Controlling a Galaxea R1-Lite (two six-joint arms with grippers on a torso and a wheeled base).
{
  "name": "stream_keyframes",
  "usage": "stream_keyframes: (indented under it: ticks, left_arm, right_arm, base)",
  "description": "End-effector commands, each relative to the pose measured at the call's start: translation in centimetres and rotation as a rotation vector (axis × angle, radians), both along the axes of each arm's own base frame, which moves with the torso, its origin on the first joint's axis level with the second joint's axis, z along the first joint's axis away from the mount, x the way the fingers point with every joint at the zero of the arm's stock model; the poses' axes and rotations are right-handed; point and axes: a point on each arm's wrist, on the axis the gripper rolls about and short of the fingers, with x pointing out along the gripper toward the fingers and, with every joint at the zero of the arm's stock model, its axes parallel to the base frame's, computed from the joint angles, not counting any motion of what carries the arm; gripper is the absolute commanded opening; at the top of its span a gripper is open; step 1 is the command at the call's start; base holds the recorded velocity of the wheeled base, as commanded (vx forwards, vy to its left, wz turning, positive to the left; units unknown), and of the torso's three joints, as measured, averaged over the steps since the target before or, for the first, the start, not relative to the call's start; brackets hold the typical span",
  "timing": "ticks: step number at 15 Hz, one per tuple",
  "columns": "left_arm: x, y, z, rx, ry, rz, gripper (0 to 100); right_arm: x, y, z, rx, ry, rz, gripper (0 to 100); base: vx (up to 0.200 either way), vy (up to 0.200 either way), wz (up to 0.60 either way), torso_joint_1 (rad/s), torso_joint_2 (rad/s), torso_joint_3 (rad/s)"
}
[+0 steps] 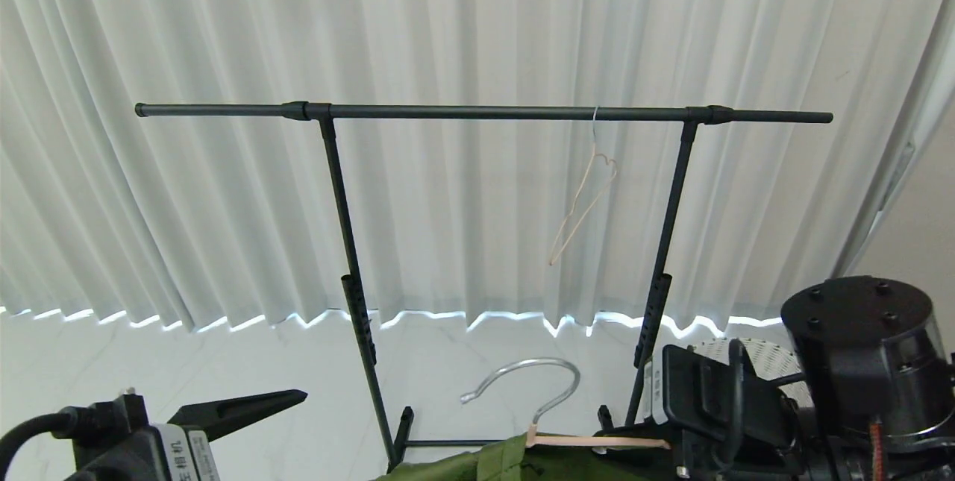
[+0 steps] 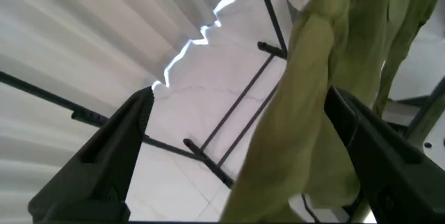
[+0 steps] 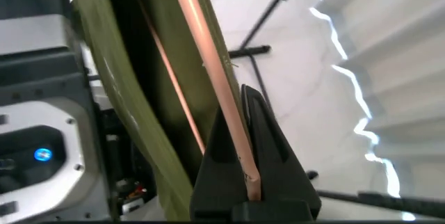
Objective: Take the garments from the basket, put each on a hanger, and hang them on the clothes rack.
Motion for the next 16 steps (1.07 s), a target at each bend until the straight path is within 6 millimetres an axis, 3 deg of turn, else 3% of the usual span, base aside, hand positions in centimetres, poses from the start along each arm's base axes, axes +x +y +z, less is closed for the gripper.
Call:
stream_keyframes:
  ticks: [1, 6, 8, 16]
  left_arm:
    - [0.2, 0.7, -0.5, 0.005, 0.004, 0.042, 100]
    - [0.0, 3.6, -2.5, 0.019, 0.011, 0.208, 100]
    - [-0.1, 4.4, -4.3, 0.07, 0.055, 0.265, 100]
    - [1.0, 4.1, -5.5, 0.043, 0.212, 0.303, 100]
  right_arm:
    - [0.3, -1.9, 0.3, 0.013, -0.02, -0.053, 0]
    - [0.9, -3.3, 0.7, 0.029, -0.032, -0.115, 0]
    - [0.9, -3.3, 0.8, 0.037, -0.032, -0.107, 0]
    - [0.1, -3.1, 1.4, 0.069, -0.038, -0.054, 0]
  base:
    - [0.0, 0.0, 0.0, 0.0, 0.0, 0.0]
    - [0.0, 0.0, 0.0, 0.0, 0.0, 0.0]
    - [0.0, 0.0, 0.0, 0.0, 0.0, 0.0]
    - [0.0, 0.0, 0.0, 0.0, 0.0, 0.0]
